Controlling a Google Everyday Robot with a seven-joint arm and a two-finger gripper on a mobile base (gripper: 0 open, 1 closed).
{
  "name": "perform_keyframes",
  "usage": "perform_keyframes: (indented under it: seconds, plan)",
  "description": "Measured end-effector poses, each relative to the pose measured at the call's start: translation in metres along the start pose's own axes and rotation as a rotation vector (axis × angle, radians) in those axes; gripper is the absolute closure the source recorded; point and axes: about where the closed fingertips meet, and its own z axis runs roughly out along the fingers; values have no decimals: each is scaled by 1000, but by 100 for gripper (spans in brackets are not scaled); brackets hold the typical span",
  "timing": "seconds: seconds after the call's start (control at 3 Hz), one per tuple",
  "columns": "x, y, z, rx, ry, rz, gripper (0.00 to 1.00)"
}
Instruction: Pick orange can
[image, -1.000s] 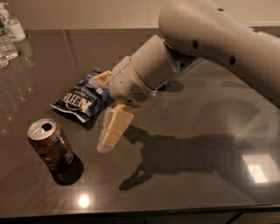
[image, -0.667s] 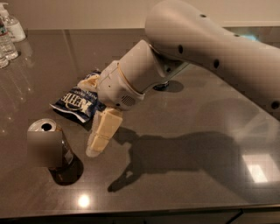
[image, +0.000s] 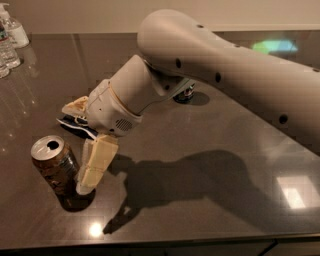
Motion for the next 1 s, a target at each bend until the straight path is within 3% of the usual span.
perform_keyframes:
  seconds: [0.33, 1.0]
  plan:
    - [-11, 7, 17, -38, -8, -32, 0]
    - [-16, 5, 33, -56, -20, -53, 41]
